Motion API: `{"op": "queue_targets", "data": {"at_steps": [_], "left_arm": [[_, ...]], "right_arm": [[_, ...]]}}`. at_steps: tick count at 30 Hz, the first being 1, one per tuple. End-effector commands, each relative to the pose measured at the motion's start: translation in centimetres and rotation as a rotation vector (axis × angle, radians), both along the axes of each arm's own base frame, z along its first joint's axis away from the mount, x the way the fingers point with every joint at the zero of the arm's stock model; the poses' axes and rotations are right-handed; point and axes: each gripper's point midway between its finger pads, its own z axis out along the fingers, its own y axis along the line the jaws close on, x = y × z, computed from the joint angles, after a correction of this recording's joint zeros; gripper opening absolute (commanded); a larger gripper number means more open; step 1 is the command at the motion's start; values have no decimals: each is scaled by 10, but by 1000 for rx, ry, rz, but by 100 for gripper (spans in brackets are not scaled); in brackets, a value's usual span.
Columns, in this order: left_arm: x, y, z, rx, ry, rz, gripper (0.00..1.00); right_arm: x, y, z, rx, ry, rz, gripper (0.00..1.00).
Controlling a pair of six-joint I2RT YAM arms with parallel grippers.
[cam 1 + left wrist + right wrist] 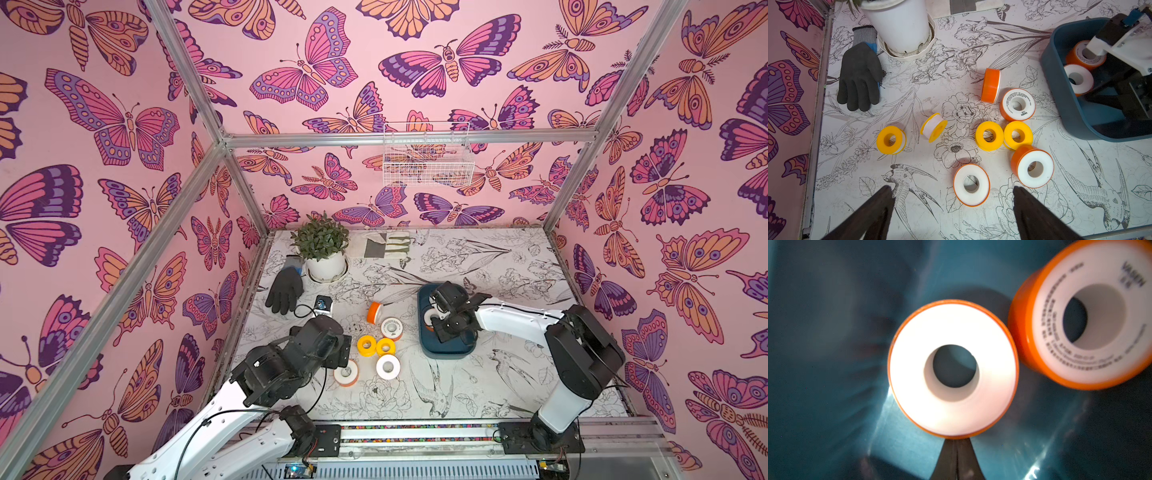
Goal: Put the sealing tape into the storage box
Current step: Place the sealing tape in the storage box.
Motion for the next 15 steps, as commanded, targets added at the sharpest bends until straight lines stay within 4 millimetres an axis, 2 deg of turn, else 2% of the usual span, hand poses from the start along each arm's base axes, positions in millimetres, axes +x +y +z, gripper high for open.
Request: {"op": "queue_targets", "data": {"at_steps": [1,5,10,13,15], "left_arm": [[0,2,-6,13,11,7,94],[0,1,-7,13,16,4,94],[0,1,-6,12,14,7,94],[0,2,-6,13,13,7,94],[0,2,-6,11,13,7,94]], "right_arm": [[11,7,4,-4,-24,-10,9],[14,9,2,-2,-29,-11,9],[9,11,4,20,-15,0,10],[3,11,16,55,-23,21,12],[0,8,32,87,-68,26,13]]}}
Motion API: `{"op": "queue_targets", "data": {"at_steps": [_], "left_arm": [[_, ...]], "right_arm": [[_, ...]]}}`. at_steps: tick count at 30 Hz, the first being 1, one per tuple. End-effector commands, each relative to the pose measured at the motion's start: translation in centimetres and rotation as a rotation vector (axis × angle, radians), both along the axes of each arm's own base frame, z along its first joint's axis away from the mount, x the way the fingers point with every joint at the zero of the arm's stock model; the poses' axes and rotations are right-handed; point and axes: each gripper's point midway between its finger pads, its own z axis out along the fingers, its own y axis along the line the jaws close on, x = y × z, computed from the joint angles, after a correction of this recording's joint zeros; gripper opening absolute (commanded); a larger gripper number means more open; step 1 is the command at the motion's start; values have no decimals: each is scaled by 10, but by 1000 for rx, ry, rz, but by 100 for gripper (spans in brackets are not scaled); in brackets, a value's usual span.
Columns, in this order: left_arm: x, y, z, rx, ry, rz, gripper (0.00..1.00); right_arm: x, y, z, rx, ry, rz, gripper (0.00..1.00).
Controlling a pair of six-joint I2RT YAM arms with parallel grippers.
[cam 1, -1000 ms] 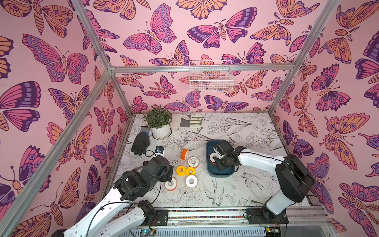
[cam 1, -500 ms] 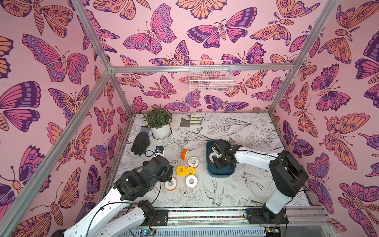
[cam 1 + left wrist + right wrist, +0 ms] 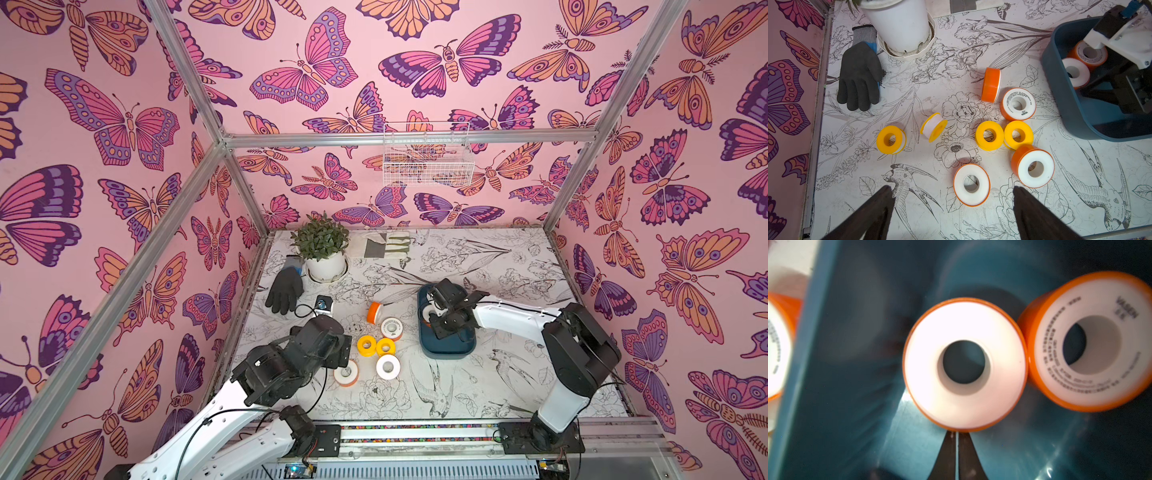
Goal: Put the sealing tape into the storage box
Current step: Place the sealing tape in the storage box, then pick up the sealing tape at the center of the board.
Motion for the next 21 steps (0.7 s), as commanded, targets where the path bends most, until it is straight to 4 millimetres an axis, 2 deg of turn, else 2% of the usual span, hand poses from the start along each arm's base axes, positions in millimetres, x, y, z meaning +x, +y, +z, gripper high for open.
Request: {"op": "queue_targets", "data": {"at_steps": [1,2,4,8,10,14,18,21], "left_arm": [[-1,1,-6,6,13,3,94],[-1,0,-6,5,16,-2,94],[0,-1,-8,8,22,-6,93],[0,-3,-9,15,32,-7,94],[0,-2,-9,11,28,-6,93],[0,-1,-8,8,23,-6,94],[0,-5,-10,8,38,-15,94],[0,-7,-12,14,50,-20,93]], "right_arm": [[-5,-2,30,68,-69,20,13],[-5,-5,43,93,-111,16,13],[-2,-15,56,112,-176,-13,17],[9,-48,80,135,-321,-148,15],[13,-67,89,154,-387,-232,18],[15,-101,94,150,-463,-354,25],[14,-117,87,156,-519,-426,32],[13,-126,80,150,-552,-463,33]]}}
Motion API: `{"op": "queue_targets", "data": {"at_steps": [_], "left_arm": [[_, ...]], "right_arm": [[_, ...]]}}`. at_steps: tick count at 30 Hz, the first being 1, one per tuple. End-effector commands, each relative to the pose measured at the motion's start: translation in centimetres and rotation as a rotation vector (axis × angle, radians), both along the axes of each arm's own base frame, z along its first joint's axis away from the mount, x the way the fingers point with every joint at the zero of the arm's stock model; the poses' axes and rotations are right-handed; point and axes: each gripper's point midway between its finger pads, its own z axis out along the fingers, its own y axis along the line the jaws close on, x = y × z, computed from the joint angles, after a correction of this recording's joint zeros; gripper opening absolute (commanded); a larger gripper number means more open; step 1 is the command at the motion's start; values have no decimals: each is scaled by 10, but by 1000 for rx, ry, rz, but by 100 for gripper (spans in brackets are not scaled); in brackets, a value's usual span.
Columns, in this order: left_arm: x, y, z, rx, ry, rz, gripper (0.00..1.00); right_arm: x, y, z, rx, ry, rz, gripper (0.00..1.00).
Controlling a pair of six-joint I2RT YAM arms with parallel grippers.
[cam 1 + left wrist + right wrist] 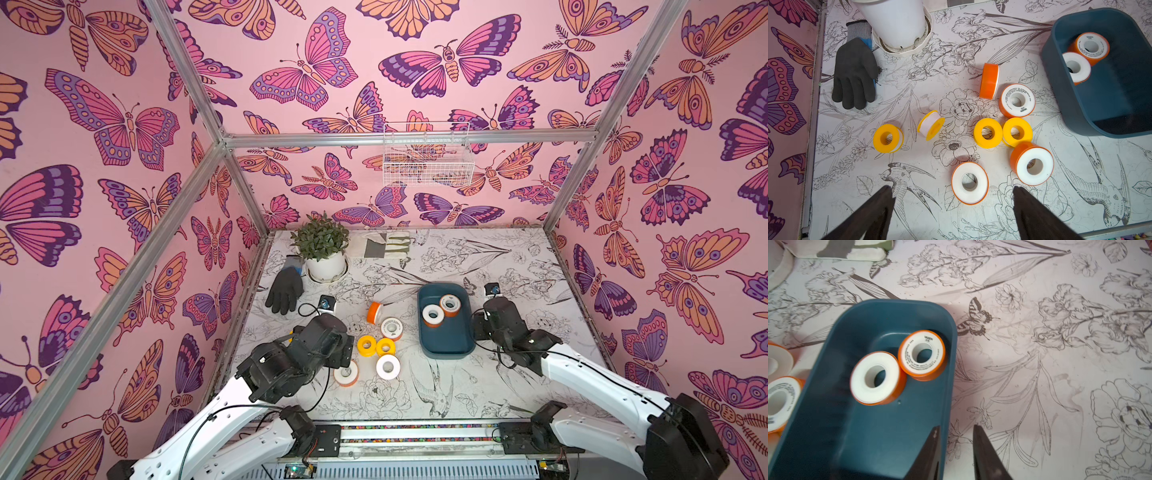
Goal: Put the sealing tape into the storage box
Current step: Pick up the sealing tape at the center of the board.
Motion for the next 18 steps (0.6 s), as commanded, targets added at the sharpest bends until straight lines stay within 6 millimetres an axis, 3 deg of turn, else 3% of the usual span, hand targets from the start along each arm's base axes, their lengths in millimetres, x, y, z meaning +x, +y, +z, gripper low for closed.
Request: {"op": "queue_targets", "data": {"at_steps": [1,18], "left_arm": [[0,-1,-6,8,19,-7,93],[2,-11,-11,6,58,-27,93]], "right_arm": [[10,-15,8,19,-91,-107,35],[-3,-45,6,99,-234,-233,60]]}}
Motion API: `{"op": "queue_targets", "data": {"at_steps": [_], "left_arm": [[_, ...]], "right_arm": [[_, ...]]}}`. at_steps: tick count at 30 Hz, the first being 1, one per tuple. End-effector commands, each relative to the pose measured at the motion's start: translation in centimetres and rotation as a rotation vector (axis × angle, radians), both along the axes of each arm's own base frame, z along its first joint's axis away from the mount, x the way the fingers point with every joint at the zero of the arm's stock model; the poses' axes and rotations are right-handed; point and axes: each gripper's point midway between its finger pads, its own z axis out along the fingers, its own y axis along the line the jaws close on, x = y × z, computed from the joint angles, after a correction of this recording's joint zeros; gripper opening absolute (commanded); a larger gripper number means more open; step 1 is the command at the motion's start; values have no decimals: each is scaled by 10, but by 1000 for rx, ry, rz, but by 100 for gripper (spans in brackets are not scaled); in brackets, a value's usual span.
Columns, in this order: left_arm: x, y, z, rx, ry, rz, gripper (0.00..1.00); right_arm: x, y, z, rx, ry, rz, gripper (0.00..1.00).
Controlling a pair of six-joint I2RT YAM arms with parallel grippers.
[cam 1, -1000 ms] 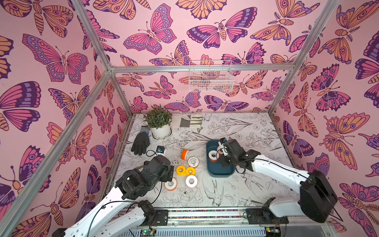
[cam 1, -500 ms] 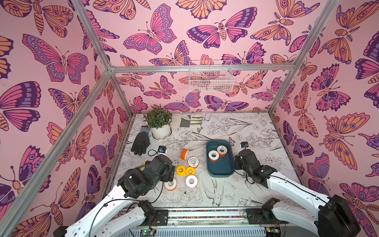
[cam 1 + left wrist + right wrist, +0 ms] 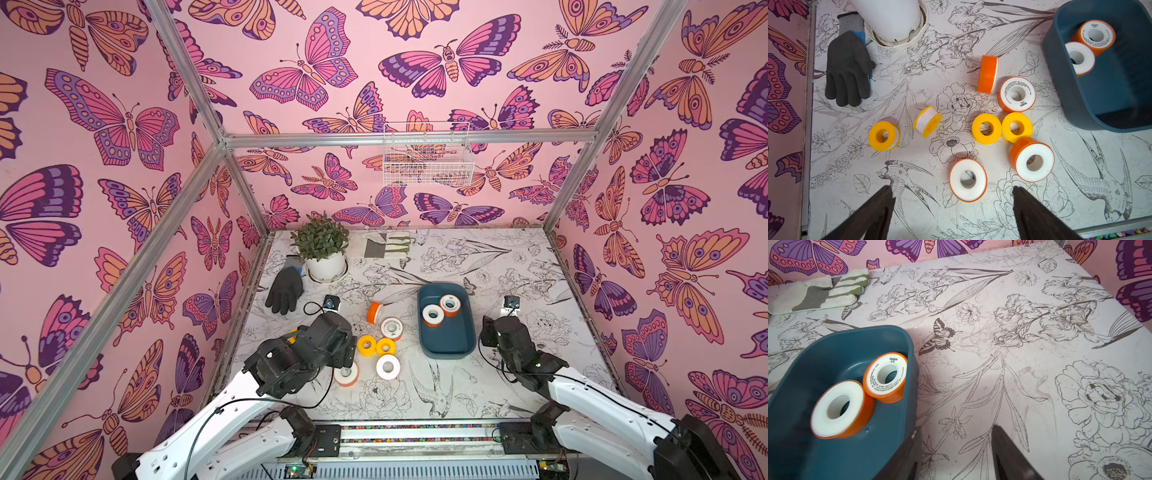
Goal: Put the sealing tape into the storage box
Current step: Pick up the sealing tape at the center of the board.
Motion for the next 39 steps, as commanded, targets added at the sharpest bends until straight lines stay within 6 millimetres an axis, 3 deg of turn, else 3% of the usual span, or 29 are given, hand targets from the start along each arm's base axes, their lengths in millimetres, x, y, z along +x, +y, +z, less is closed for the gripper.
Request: {"op": "queue_targets", "data": {"at_steps": [1,4,8,13,16,21,27,34,39], "left_arm": [[1,-10,-3,-25,28,-22,93],[10,-30,-5,-65,50,-49,93],[35,-51,-11,-43,66,-42,95],[74,-92,-42,-10,120,-48,96],[97,-102,-59,68,144,-29,96],[122,-105,-85,114,196,8,96],[136,-100,-110,110,265,37,96],[147,-102,-144,72,367,46,87],[152,-97,-158,73,396,57,82]], "right_arm": [[-1,-10,8,35,-55,-55,61],[-4,-11,10,47,-75,-42,68],[-1,-10,10,36,-60,-49,73],[-1,-8,9,33,-55,-39,73],[-2,-10,9,35,-57,-49,76],[1,-8,9,29,-48,-45,76],[1,-6,8,23,-41,-37,77],[1,-7,8,24,-42,-40,78],[1,-8,8,24,-43,-46,77]]}}
